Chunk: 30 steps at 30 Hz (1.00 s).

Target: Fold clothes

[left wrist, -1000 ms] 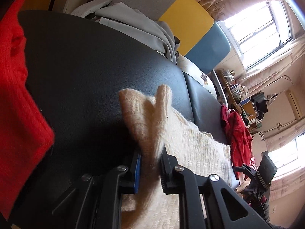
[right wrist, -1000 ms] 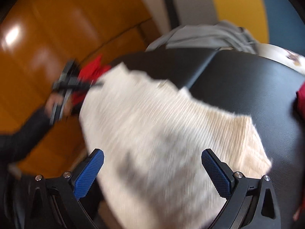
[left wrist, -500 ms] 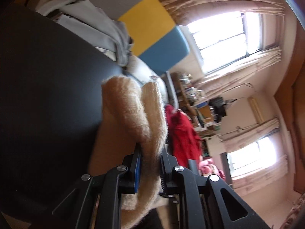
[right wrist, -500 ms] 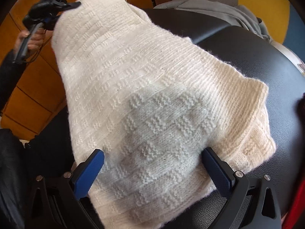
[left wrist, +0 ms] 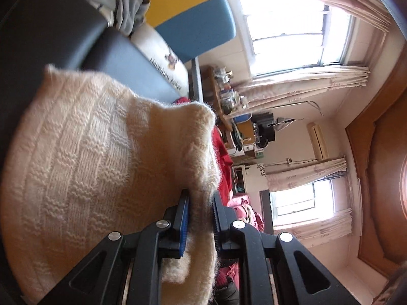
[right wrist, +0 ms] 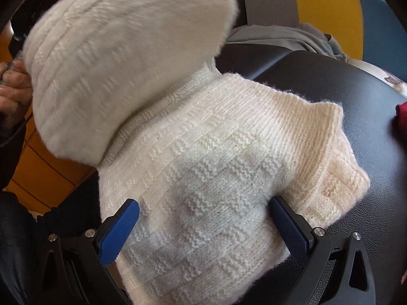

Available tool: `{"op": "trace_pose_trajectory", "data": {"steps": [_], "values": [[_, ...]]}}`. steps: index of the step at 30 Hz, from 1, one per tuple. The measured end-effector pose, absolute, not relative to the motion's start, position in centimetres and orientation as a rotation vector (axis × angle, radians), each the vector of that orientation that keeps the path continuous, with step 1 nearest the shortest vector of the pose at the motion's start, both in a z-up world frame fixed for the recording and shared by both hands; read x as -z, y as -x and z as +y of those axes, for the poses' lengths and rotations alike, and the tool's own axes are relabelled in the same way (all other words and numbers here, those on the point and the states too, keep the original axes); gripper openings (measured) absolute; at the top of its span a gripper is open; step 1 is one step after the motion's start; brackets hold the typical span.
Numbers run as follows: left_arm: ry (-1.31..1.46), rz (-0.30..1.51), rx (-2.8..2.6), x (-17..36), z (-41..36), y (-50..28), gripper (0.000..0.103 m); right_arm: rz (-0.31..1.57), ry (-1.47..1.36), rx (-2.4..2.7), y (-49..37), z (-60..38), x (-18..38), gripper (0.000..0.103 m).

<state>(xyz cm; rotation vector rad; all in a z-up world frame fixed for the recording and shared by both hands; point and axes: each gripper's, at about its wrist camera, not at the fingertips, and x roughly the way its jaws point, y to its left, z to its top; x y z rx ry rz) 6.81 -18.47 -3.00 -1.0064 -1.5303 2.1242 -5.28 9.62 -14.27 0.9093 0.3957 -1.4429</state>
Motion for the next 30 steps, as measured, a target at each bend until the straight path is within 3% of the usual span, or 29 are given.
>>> {"op": "trace_pose_trajectory", "data": {"steps": [16, 25, 30], "values": [[1.269, -1.609, -1.974, 10.8, -13.7, -2.7, 0.015, 0.318, -0.813, 1.47, 3.6, 12.2, 15.3, 0.103], [1.138, -1.515, -1.9, 3.6, -14.7, -5.0, 0.019, 0.36, -0.818, 1.518, 1.8, 16.0, 12.9, 0.103], [0.996, -1.438, -2.118, 0.0, -20.2, -8.2, 0.022, 0.345, -0.882, 1.523, 1.6, 19.3, 11.0, 0.103]]}}
